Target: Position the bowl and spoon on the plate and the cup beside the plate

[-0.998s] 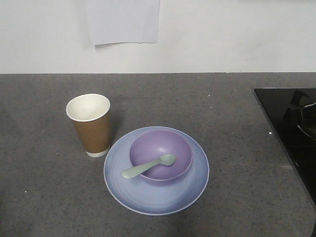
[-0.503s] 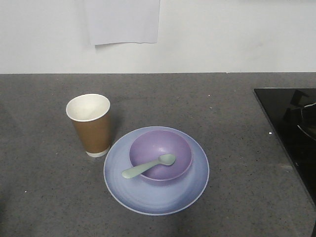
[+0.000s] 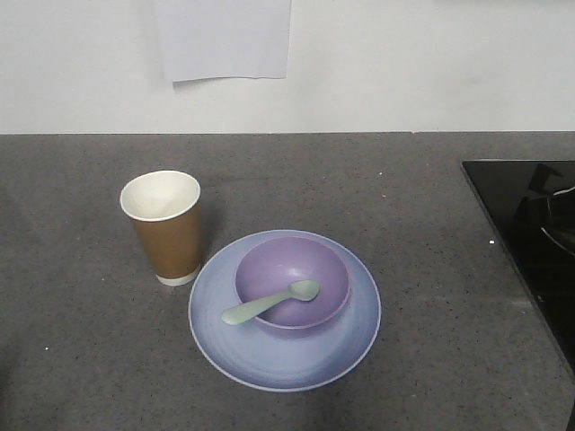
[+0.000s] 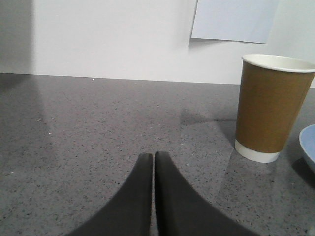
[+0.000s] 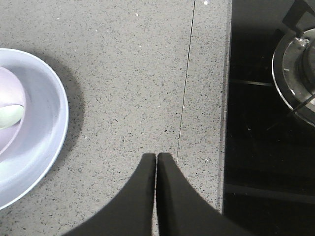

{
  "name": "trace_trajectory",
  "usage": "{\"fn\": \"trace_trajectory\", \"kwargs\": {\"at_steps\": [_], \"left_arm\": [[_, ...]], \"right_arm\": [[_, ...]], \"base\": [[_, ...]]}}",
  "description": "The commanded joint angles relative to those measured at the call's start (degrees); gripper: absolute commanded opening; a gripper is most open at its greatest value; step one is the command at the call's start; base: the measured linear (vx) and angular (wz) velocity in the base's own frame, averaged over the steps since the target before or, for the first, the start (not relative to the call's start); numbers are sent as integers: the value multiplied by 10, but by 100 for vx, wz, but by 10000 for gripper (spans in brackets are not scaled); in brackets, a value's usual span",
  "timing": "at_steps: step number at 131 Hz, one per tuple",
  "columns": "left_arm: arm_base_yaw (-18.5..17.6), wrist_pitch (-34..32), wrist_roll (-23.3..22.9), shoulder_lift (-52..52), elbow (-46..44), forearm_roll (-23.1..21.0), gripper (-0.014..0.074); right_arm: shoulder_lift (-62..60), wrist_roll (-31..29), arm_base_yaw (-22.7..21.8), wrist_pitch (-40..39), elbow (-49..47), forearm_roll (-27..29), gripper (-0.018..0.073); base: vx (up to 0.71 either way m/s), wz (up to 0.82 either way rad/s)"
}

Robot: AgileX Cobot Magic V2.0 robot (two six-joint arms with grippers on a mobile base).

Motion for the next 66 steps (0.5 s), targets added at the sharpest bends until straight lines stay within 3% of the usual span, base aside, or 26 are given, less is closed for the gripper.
{"fn": "trace_trajectory", "kwargs": {"at_steps": [1,66], "left_arm": [[-4,-45,-1,-9,5,0,-8],[-4,-45,-1,-9,5,0,-8]], "right_arm": [[-9,-3,-3,-30,-14,0,-7],[-9,-3,-3,-30,-14,0,-7]], "base": [[0,0],[0,0]]}}
